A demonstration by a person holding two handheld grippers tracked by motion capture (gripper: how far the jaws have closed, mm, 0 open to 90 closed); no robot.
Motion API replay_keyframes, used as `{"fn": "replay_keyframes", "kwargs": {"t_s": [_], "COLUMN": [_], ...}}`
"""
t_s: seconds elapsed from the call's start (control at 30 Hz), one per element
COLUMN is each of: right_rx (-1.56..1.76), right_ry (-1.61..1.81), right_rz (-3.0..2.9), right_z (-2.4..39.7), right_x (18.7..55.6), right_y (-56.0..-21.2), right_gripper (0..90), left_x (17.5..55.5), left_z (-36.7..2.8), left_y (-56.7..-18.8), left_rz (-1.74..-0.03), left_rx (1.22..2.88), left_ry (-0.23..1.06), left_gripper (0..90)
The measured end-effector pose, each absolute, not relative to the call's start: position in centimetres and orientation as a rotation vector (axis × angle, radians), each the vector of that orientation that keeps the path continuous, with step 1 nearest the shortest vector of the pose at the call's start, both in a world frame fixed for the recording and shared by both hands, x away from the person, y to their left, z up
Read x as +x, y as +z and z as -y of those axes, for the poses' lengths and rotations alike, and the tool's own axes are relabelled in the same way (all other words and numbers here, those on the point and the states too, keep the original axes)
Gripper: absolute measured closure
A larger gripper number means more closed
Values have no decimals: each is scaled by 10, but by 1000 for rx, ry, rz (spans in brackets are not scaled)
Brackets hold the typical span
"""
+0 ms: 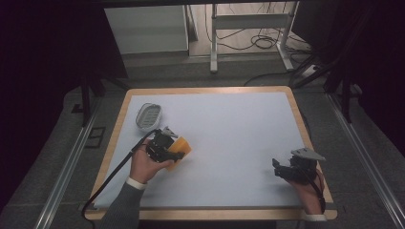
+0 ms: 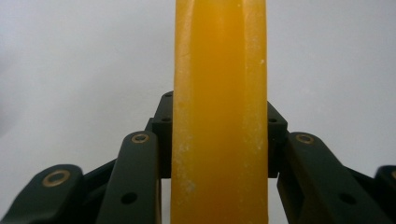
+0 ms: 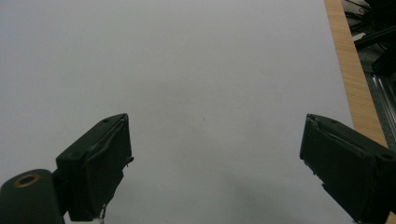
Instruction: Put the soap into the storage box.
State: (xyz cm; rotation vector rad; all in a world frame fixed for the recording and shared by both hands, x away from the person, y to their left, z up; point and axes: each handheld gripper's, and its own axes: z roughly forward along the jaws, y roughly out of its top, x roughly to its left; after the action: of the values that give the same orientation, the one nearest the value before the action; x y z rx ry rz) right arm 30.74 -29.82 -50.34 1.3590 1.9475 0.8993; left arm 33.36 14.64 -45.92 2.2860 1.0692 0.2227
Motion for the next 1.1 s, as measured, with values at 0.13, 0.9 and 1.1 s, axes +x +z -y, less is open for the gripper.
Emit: {"fn": "replay_keyframes", "kwargs": {"t_s": [0.13, 0.9, 1.1], "right_rx": [1358, 1358, 1359], "right_ry": [903, 900, 896], "right_rz": [-1944, -1937, -1937], "right_z": [300, 301, 302], "right_x": [307, 307, 307], "right_y": [-503, -503, -503], "right_gripper": [91, 91, 91], "left_x": [336, 350, 353], "left_z": [-152, -174, -179], "left_y": [-456, -437, -433], "left_rz": [-1080, -1122, -1144], "left_rx": [2266, 2211, 2199], "left_ry": [231, 274, 289], "left_gripper": [606, 605, 606]}}
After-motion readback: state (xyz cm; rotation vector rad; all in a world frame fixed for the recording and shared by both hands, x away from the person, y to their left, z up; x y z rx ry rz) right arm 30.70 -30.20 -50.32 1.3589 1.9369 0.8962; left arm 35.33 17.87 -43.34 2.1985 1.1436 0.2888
